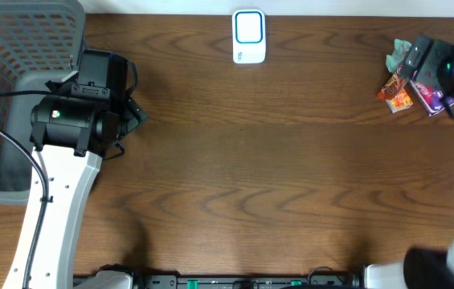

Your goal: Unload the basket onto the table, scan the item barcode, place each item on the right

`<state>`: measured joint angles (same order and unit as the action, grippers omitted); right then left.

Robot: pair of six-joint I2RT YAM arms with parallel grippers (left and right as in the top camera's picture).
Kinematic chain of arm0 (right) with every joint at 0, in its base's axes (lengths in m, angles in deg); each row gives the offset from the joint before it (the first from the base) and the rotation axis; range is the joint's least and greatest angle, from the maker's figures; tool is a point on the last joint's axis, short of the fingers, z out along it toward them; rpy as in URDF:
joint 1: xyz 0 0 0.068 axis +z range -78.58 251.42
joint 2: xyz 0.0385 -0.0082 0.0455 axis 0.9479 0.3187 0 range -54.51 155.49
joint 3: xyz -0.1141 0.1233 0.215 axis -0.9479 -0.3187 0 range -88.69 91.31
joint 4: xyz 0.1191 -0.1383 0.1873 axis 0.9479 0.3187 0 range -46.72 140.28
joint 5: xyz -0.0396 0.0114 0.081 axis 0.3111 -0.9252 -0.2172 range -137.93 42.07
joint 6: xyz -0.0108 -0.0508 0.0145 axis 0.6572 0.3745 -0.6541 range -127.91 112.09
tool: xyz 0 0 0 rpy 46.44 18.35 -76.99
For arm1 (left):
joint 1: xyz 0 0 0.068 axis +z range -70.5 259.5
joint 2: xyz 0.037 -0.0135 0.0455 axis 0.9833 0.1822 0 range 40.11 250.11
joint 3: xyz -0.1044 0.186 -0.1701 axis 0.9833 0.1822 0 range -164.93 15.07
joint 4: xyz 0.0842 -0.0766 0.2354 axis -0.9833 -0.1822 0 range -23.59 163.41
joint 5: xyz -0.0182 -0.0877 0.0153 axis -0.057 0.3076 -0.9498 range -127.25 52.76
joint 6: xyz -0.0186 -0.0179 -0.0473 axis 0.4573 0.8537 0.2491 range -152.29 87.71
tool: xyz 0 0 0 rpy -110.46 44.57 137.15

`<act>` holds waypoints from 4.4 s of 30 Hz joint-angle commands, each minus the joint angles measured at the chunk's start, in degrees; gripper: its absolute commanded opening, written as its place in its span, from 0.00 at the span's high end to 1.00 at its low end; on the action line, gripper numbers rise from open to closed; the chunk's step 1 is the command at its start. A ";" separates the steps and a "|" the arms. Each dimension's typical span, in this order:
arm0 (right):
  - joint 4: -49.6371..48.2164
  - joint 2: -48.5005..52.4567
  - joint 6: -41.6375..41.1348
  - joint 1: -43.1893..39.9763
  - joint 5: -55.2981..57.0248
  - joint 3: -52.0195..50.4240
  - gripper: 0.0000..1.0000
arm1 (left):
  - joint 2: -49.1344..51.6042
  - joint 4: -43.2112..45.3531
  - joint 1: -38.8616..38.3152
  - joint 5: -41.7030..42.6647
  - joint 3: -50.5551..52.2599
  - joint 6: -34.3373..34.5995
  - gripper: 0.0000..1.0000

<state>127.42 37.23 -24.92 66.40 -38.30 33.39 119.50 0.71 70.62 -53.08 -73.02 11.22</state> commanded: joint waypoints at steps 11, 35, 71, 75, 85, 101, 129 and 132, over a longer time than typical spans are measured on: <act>-3.32 -33.35 -5.27 14.10 0.61 -26.36 0.01 | -0.42 -0.20 0.20 -1.20 -0.20 0.31 0.02; 13.14 -46.05 -5.22 14.10 -4.83 -32.59 0.01 | -0.42 -0.20 0.20 -1.20 -0.20 0.31 0.02; -49.42 -76.32 11.10 13.90 -13.25 -95.27 0.01 | -0.42 -0.20 0.20 -1.20 -0.20 0.31 0.02; -57.29 -83.27 11.10 12.85 -13.25 -103.08 0.01 | -0.42 -0.20 0.20 -1.20 -0.20 0.31 0.02; -72.81 -90.09 11.10 7.30 -13.03 -115.78 0.01 | -0.42 -0.20 0.20 -1.20 -0.20 0.31 0.02; -80.00 -91.45 13.97 5.97 -12.72 -121.79 0.01 | -0.42 -0.20 0.20 -1.20 -0.20 0.31 0.02; -79.89 -91.47 16.26 5.05 -11.06 -121.79 0.01 | -0.42 -0.20 0.20 -1.20 -0.20 0.31 0.02; -79.89 -91.47 16.26 5.05 -11.06 -121.79 0.01 | -0.42 -0.20 0.20 -1.20 -0.20 0.31 0.02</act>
<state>47.66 -53.69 -9.73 71.21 -49.67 -88.02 119.50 0.71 70.62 -53.06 -73.02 11.22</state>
